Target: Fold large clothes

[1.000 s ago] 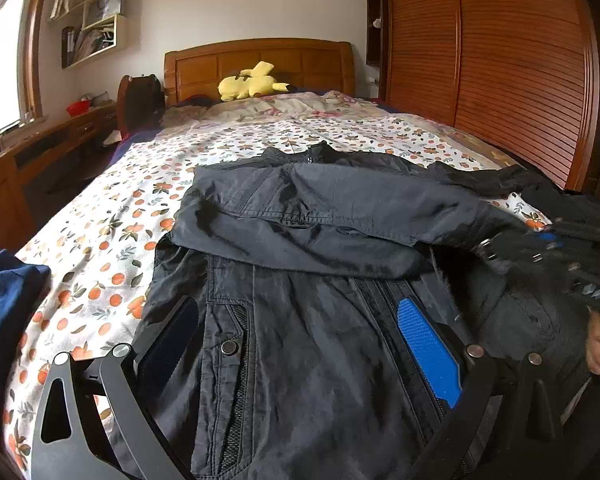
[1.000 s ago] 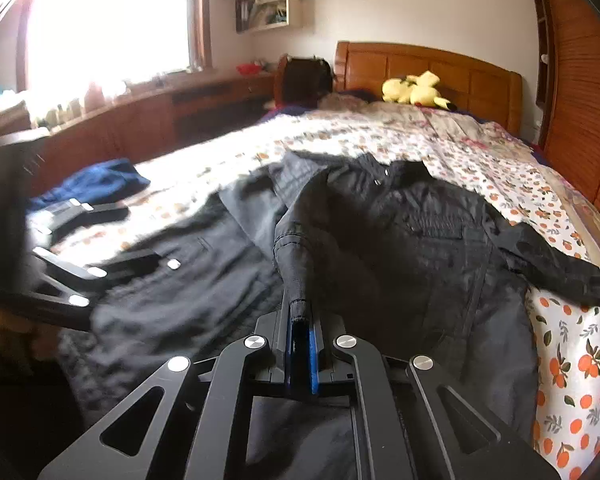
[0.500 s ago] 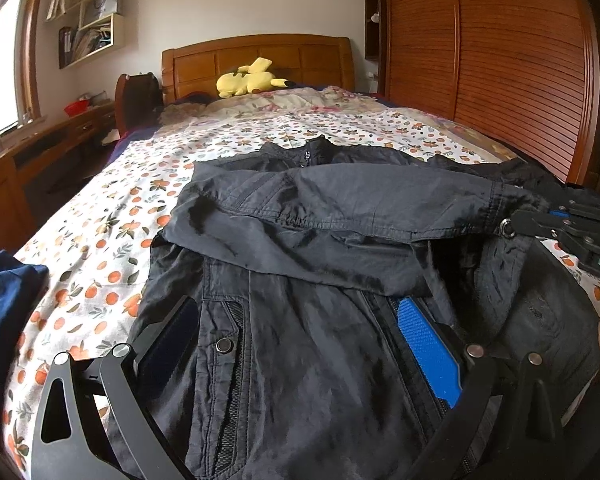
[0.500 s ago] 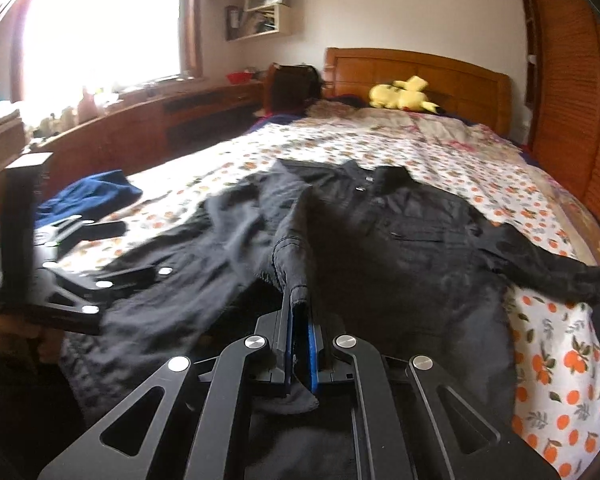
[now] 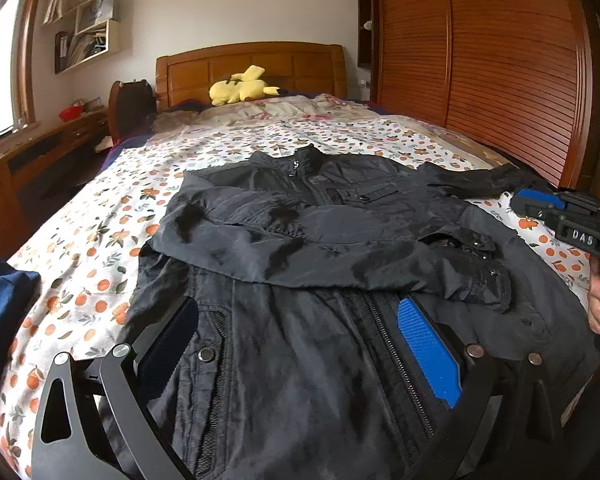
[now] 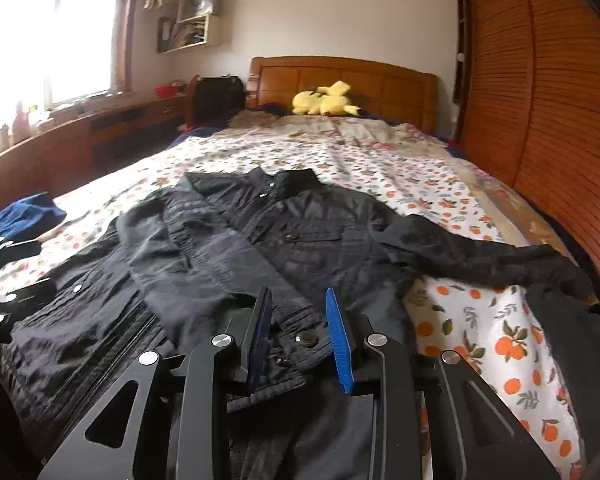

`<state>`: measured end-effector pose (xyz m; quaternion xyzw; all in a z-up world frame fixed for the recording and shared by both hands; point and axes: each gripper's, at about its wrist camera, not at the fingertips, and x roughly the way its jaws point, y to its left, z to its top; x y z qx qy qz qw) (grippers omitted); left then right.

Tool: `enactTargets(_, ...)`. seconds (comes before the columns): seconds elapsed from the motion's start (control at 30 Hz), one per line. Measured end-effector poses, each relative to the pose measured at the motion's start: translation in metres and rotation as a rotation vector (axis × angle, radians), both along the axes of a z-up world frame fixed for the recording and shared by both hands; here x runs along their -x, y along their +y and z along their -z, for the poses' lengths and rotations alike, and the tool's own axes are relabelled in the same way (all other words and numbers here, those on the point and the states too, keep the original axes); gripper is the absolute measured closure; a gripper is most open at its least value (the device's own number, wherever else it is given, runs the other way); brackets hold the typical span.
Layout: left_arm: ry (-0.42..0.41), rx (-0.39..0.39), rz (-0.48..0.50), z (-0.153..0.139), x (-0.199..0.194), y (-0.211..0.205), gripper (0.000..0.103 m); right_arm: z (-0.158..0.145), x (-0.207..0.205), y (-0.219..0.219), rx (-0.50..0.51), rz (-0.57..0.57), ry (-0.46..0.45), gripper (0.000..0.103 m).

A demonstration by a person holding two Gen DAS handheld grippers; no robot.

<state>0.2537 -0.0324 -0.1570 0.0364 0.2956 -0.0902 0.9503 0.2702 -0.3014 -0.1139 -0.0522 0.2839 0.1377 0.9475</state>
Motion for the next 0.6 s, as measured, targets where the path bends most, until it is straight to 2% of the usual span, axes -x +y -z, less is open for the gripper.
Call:
enactTargets(0.2,-0.025,0.004,0.03,-0.007,0.007,-0.015,0.003,0.028,-0.011,0.018,-0.006,-0.097,0.092,0.076)
enactTargets(0.37,-0.054,0.003,0.055,-0.023,0.015,-0.028,0.003,0.065,-0.024,0.03,0.054,-0.127,0.2,0.075)
enactTargets(0.6,-0.103,-0.035,0.07,-0.041,0.012,-0.038,0.003,0.07,-0.027,0.029,0.036,-0.132,0.211,0.074)
